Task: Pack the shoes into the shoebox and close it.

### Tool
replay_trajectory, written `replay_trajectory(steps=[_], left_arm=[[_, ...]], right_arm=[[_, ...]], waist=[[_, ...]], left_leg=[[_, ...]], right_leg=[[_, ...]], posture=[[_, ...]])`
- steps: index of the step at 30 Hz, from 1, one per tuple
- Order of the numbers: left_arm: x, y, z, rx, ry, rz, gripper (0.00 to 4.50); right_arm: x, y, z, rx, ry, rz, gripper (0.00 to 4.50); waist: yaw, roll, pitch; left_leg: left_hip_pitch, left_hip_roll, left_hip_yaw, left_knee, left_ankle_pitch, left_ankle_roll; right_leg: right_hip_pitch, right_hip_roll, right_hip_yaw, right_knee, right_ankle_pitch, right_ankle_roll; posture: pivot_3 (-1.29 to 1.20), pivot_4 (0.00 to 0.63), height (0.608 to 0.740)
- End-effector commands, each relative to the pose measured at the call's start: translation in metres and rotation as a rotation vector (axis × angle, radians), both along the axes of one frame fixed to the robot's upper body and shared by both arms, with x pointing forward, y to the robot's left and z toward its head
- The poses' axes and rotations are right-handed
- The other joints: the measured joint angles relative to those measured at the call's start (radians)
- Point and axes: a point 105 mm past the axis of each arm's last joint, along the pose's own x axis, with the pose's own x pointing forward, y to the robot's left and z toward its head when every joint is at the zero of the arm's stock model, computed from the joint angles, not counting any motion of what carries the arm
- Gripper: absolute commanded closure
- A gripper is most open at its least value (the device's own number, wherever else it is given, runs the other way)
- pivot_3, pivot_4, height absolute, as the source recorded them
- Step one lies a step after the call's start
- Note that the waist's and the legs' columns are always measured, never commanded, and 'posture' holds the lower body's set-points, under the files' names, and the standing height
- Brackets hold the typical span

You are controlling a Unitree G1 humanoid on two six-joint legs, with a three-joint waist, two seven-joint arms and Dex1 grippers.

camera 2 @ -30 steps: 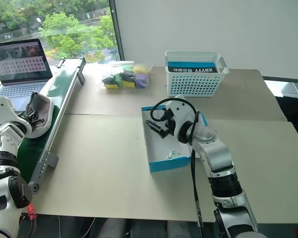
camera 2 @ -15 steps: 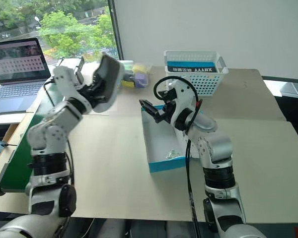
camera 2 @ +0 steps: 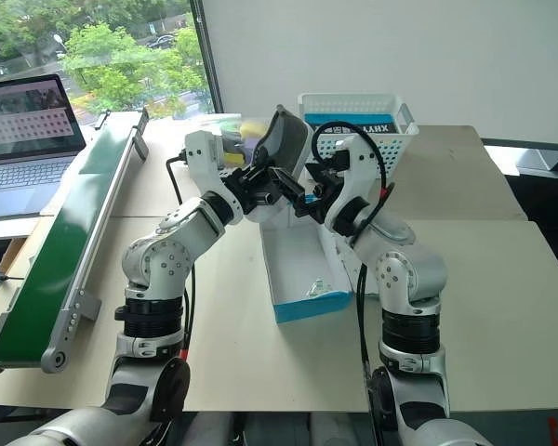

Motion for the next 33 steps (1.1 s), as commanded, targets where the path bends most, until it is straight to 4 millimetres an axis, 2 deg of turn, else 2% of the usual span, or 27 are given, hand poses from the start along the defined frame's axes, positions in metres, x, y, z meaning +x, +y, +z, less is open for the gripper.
replay_trajectory(steps=[1, 4, 5, 7, 14, 15, 16, 17, 20, 25, 27, 32, 33], left_arm=[[-0.011, -0.010, 0.026, -0.045, -0.070, -0.055, 4.01], [-0.012, -0.010, 0.028, -0.053, -0.068, -0.055, 4.01], [-0.013, -0.011, 0.029, -0.058, -0.067, -0.055, 4.02], [-0.015, -0.013, 0.031, -0.067, -0.066, -0.056, 4.02], [-0.019, -0.013, 0.041, -0.085, -0.075, -0.054, 4.02], [-0.020, -0.013, 0.041, -0.087, -0.075, -0.056, 4.02], [-0.020, -0.013, 0.042, -0.088, -0.076, -0.056, 4.02], [-0.020, -0.013, 0.042, -0.089, -0.076, -0.057, 4.02], [-0.021, -0.015, 0.043, -0.090, -0.078, -0.062, 4.02], [-0.023, -0.018, 0.032, -0.070, -0.036, -0.101, 4.02], [-0.025, -0.012, 0.024, -0.081, -0.002, -0.124, 3.36], [-0.029, 0.017, 0.001, 0.038, 0.065, -0.110, 1.61], [-0.032, 0.023, -0.002, 0.052, 0.079, -0.121, 1.61]], right_arm=[[-0.006, -0.001, 0.013, 0.036, -0.037, 0.008, 0.00], [-0.005, -0.002, 0.013, 0.056, -0.027, 0.007, 0.00], [-0.005, -0.003, 0.013, 0.064, -0.024, 0.006, 0.24], [-0.004, -0.002, 0.012, 0.074, -0.019, 0.010, 0.73], [-0.002, 0.000, 0.011, 0.089, -0.008, 0.024, 3.16], [-0.001, 0.000, 0.011, 0.089, -0.009, 0.026, 3.31], [-0.001, 0.001, 0.011, 0.089, -0.009, 0.028, 3.71], [-0.001, 0.001, 0.011, 0.089, -0.009, 0.029, 3.92], [-0.001, 0.001, 0.012, 0.089, -0.009, 0.031, 4.23], [0.001, 0.000, 0.013, 0.070, -0.016, 0.017, 4.27], [0.003, -0.004, 0.014, 0.046, -0.022, -0.006, 4.28], [0.012, -0.024, 0.020, -0.075, -0.037, -0.094, 4.28], [0.013, -0.028, 0.024, -0.086, -0.039, -0.103, 4.28]], waist=[[0.000, 0.000, 0.000], [0.001, 0.000, 0.000], [0.002, 0.000, 0.000], [0.003, 0.000, 0.000], [0.001, 0.000, 0.000], [0.001, 0.000, 0.000], [0.001, 0.000, 0.000], [0.002, 0.000, 0.000], [0.003, 0.000, 0.000], [0.002, 0.000, 0.000], [0.002, 0.000, 0.000], [0.000, 0.000, 0.000], [-0.001, 0.000, 0.000]], left_leg=[[0.000, 0.000, 0.000, 0.000, 0.000, 0.000], [0.000, 0.000, 0.000, 0.000, 0.000, 0.000], [0.000, 0.000, 0.000, 0.000, 0.000, 0.000], [0.000, 0.000, 0.000, 0.000, 0.000, 0.000], [0.000, 0.000, 0.000, 0.000, 0.000, 0.000], [0.000, 0.000, 0.000, 0.000, 0.000, 0.000], [0.000, 0.000, 0.000, 0.000, 0.000, 0.000], [0.000, 0.000, 0.000, 0.000, 0.000, 0.000], [0.000, 0.000, 0.000, 0.000, 0.000, 0.000], [0.000, 0.000, 0.000, 0.000, 0.000, 0.000], [0.000, 0.000, 0.000, 0.000, 0.000, 0.000], [0.000, 0.000, 0.000, 0.000, 0.000, 0.000], [0.000, 0.000, 0.000, 0.000, 0.000, 0.000]], right_leg=[[0.000, 0.000, 0.000, 0.000, 0.000, 0.000], [0.000, 0.000, 0.000, 0.000, 0.000, 0.000], [0.000, 0.000, 0.000, 0.000, 0.000, 0.000], [0.000, 0.000, 0.000, 0.000, 0.000, 0.000], [0.000, 0.000, 0.000, 0.000, 0.000, 0.000], [0.000, 0.000, 0.000, 0.000, 0.000, 0.000], [0.000, 0.000, 0.000, 0.000, 0.000, 0.000], [0.000, 0.000, 0.000, -0.001, 0.000, 0.000], [0.000, 0.000, 0.000, -0.001, 0.000, 0.000], [0.000, 0.000, 0.000, -0.001, 0.000, 0.000], [0.000, 0.000, 0.000, -0.001, 0.000, 0.000], [0.000, 0.000, 0.000, -0.001, 0.000, 0.000], [0.000, 0.000, 0.000, -0.001, 0.000, 0.000]], posture=[[0.00, 0.150, 0.740], [0.00, 0.150, 0.740], [0.00, 0.150, 0.740], [0.00, 0.150, 0.740], [0.00, 0.150, 0.740], [0.00, 0.150, 0.740], [0.00, 0.150, 0.740], [0.00, 0.150, 0.740], [0.00, 0.150, 0.740], [0.00, 0.150, 0.740], [0.00, 0.150, 0.740], [0.00, 0.150, 0.740], [0.00, 0.150, 0.740]])
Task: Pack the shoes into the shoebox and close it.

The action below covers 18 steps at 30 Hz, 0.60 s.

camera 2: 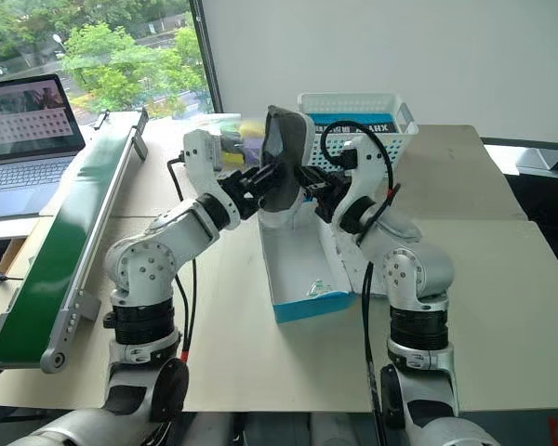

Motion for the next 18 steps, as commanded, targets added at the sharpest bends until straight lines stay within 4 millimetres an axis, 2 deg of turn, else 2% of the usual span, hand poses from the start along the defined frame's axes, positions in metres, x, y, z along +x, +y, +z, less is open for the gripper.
replay_trajectory(steps=[1, 3, 5, 7, 9, 13, 18], left_arm=[[-0.015, 0.014, 0.003, 0.025, -0.004, -0.059, 1.61], [-0.027, 0.029, -0.008, 0.156, 0.001, -0.114, 1.61], [-0.039, 0.037, -0.016, 0.249, 0.026, -0.191, 1.61], [-0.049, 0.040, -0.019, 0.353, 0.022, -0.279, 1.61], [-0.059, 0.045, -0.013, 0.430, -0.007, -0.365, 1.61], [-0.065, 0.049, -0.007, 0.493, -0.036, -0.438, 1.61], [-0.069, 0.047, -0.007, 0.594, -0.076, -0.485, 1.61]], right_arm=[[0.001, -0.010, 0.030, -0.033, -0.076, -0.031, 4.28], [0.003, -0.013, 0.035, -0.084, -0.057, -0.037, 4.28], [0.003, -0.012, 0.032, -0.136, -0.009, -0.027, 4.28], [-0.001, -0.011, 0.013, -0.270, 0.070, 0.008, 4.28], [-0.009, -0.011, -0.007, -0.363, 0.170, 0.062, 4.28], [-0.012, -0.014, -0.015, -0.405, 0.238, 0.085, 4.28], [-0.010, -0.023, -0.043, -0.518, 0.343, 0.046, 4.28]], waist=[[-0.003, 0.000, 0.000], [-0.007, 0.000, 0.000], [-0.010, 0.000, 0.000], [-0.008, 0.001, 0.000], [0.000, 0.001, 0.000], [0.004, 0.001, 0.001], [0.002, 0.002, 0.001]], left_leg=[[0.000, 0.000, 0.000, 0.000, 0.000, 0.000], [0.000, 0.000, 0.000, 0.000, 0.000, 0.000], [0.000, 0.001, 0.000, -0.001, 0.000, 0.000], [0.000, 0.001, 0.000, -0.002, 0.000, 0.000], [0.000, 0.000, 0.000, -0.001, 0.000, 0.000], [0.000, 0.000, 0.000, -0.001, 0.000, 0.000], [0.000, 0.001, 0.000, -0.002, 0.000, 0.000]], right_leg=[[0.000, 0.000, 0.000, 0.000, 0.000, 0.000], [0.000, 0.000, 0.000, 0.000, 0.000, 0.000], [-0.001, 0.001, 0.001, 0.000, 0.000, 0.000], [0.000, 0.001, 0.000, 0.000, 0.000, 0.000], [0.000, 0.001, 0.000, -0.001, 0.000, 0.000], [0.001, 0.000, 0.000, -0.003, 0.000, 0.000], [0.000, 0.001, 0.000, -0.004, 0.000, 0.000]], posture=[[0.00, 0.150, 0.740], [0.00, 0.150, 0.740], [0.00, 0.150, 0.740], [0.00, 0.150, 0.740], [0.00, 0.150, 0.740], [0.00, 0.150, 0.740], [0.00, 0.150, 0.740]])
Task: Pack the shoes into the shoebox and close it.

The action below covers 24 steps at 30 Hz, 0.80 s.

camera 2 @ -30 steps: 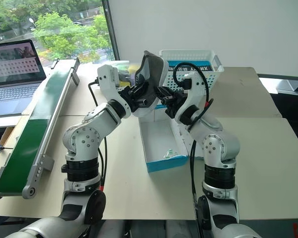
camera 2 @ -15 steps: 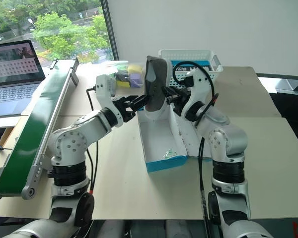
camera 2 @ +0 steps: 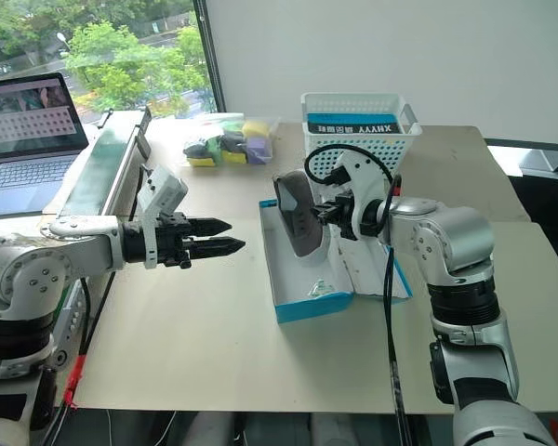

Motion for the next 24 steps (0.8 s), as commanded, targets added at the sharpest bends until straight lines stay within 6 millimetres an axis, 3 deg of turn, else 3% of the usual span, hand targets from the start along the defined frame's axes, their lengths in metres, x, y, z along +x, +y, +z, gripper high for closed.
replay_trajectory(steps=[1, 4, 6, 10, 18, 20, 24], left_arm=[[-0.002, -0.007, 0.013, 0.018, -0.087, -0.050, 1.61], [-0.002, -0.010, 0.013, 0.022, -0.102, -0.061, 1.61], [-0.001, -0.012, 0.017, 0.013, -0.122, -0.060, 1.61], [0.010, -0.008, 0.031, -0.015, -0.155, -0.006, 1.61], [-0.002, -0.014, 0.034, 0.005, -0.160, -0.063, 1.61], [-0.004, -0.015, 0.033, 0.007, -0.157, -0.073, 1.50], [-0.005, -0.015, 0.033, 0.009, -0.154, -0.074, 1.50]], right_arm=[[0.003, -0.004, -0.004, -0.062, -0.004, -0.030, 4.28], [0.005, -0.006, -0.016, -0.098, 0.009, -0.039, 4.28], [0.009, -0.010, -0.034, -0.101, 0.042, -0.055, 4.28], [0.019, -0.029, -0.061, -0.157, 0.066, -0.116, 4.28], [0.024, -0.038, -0.077, -0.272, 0.044, -0.129, 4.28], [0.024, -0.035, -0.078, -0.279, 0.044, -0.121, 3.33], [0.021, -0.026, -0.071, -0.275, 0.032, -0.088, 2.13]], waist=[[-0.001, 0.000, 0.000], [-0.003, 0.000, 0.000], [-0.001, 0.000, 0.000], [0.002, 0.000, 0.000], [-0.003, -0.001, 0.000], [-0.003, -0.001, 0.000], [-0.001, -0.001, 0.000]], left_leg=[[0.000, 0.000, 0.000, 0.000, 0.000, 0.000], [0.000, 0.000, 0.000, 0.000, 0.000, 0.000], [0.000, 0.000, 0.000, 0.000, 0.000, 0.000], [-0.001, 0.000, 0.000, 0.001, 0.000, 0.000], [0.001, 0.000, 0.000, 0.001, 0.000, 0.000], [0.001, 0.000, 0.000, 0.001, 0.000, 0.000], [0.001, 0.000, 0.000, 0.001, 0.000, 0.000]], right_leg=[[0.000, 0.000, 0.000, 0.000, 0.000, 0.000], [0.000, 0.000, 0.000, 0.000, 0.000, 0.000], [0.000, 0.000, 0.000, 0.000, 0.000, 0.000], [0.000, 0.000, 0.000, 0.000, 0.000, 0.000], [0.002, 0.000, 0.000, 0.000, 0.000, 0.000], [0.002, 0.000, 0.000, 0.001, 0.000, 0.000], [0.002, 0.000, 0.000, 0.001, 0.000, 0.000]], posture=[[0.00, 0.150, 0.740], [0.00, 0.150, 0.740], [0.00, 0.150, 0.740], [0.00, 0.150, 0.740], [0.00, 0.150, 0.740], [0.00, 0.150, 0.740], [0.00, 0.150, 0.740]])
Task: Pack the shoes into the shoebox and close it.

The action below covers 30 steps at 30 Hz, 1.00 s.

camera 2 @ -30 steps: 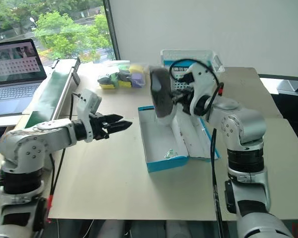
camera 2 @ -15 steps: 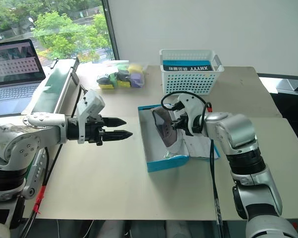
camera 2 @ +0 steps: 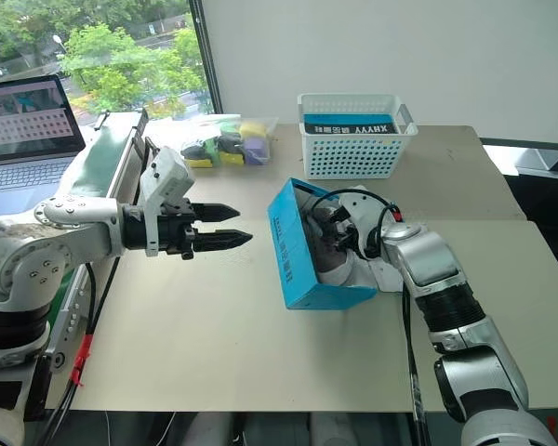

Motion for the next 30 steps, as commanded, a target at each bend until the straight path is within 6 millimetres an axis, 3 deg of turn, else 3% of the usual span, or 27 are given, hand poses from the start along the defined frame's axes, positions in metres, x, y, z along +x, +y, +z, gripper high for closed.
replay_trajectory(steps=[1, 6, 14, 19, 21, 25, 28, 30], left_arm=[[-0.005, 0.000, 0.009, 0.004, -0.041, -0.017, 1.50], [-0.004, 0.000, 0.007, 0.014, -0.039, -0.023, 1.50], [-0.004, -0.001, 0.006, 0.017, -0.040, -0.029, 1.50], [-0.003, -0.001, 0.004, 0.022, -0.041, -0.027, 1.50], [-0.001, 0.003, 0.003, 0.016, -0.031, 0.006, 1.50], [0.007, 0.017, 0.001, -0.006, -0.010, 0.115, 1.50], [0.021, 0.049, -0.018, 0.052, 0.010, 0.326, 1.50], [0.027, 0.063, -0.025, 0.066, 0.022, 0.421, 1.50]], right_arm=[[-0.005, 0.008, 0.001, -0.005, 0.011, 0.031, 1.84], [-0.005, 0.025, 0.027, 0.017, -0.042, 0.075, 0.10], [-0.002, 0.033, 0.068, -0.011, -0.146, 0.071, 0.05], [-0.004, 0.041, 0.081, 0.006, -0.173, 0.096, 0.05], [-0.006, 0.049, 0.093, 0.085, -0.197, 0.130, 0.05], [-0.022, 0.072, 0.123, 0.297, -0.235, 0.308, 0.05], [-0.061, 0.094, 0.146, 0.471, -0.240, 0.607, 0.05], [-0.073, 0.098, 0.152, 0.539, -0.216, 0.688, 0.05]], waist=[[0.000, 0.000, 0.000], [-0.002, 0.000, 0.000], [0.000, 0.000, 0.000], [0.000, 0.000, 0.000], [0.000, 0.000, 0.000], [-0.004, 0.000, 0.000], [-0.005, 0.000, 0.000], [-0.004, 0.000, 0.000]], left_leg=[[0.000, 0.000, 0.000, 0.000, 0.000, 0.000], [-0.001, 0.000, 0.000, 0.000, 0.000, 0.000], [-0.001, 0.000, 0.000, 0.000, 0.000, 0.000], [-0.001, 0.000, 0.000, 0.000, 0.000, 0.000], [-0.001, 0.000, 0.000, 0.000, 0.000, 0.000], [-0.001, 0.000, 0.000, 0.000, 0.000, 0.000], [-0.001, 0.000, 0.000, 0.000, 0.000, 0.000], [-0.001, 0.001, 0.000, -0.001, 0.000, 0.001]], right_leg=[[0.000, 0.000, 0.000, 0.000, 0.000, 0.000], [-0.001, 0.000, 0.000, 0.000, 0.000, 0.000], [-0.001, 0.000, 0.000, 0.000, 0.000, 0.000], [-0.001, 0.000, 0.000, 0.000, 0.000, 0.000], [-0.001, 0.000, 0.000, 0.001, 0.000, 0.000], [-0.002, 0.000, 0.000, 0.001, 0.000, 0.000], [-0.002, 0.000, 0.000, 0.001, 0.000, 0.000], [-0.002, 0.000, 0.000, 0.002, 0.000, 0.000]], posture=[[0.00, 0.150, 0.740], [0.00, 0.150, 0.740], [0.00, 0.150, 0.740], [0.00, 0.150, 0.740], [0.00, 0.150, 0.740], [0.00, 0.150, 0.740], [0.00, 0.150, 0.740], [0.00, 0.150, 0.740]])
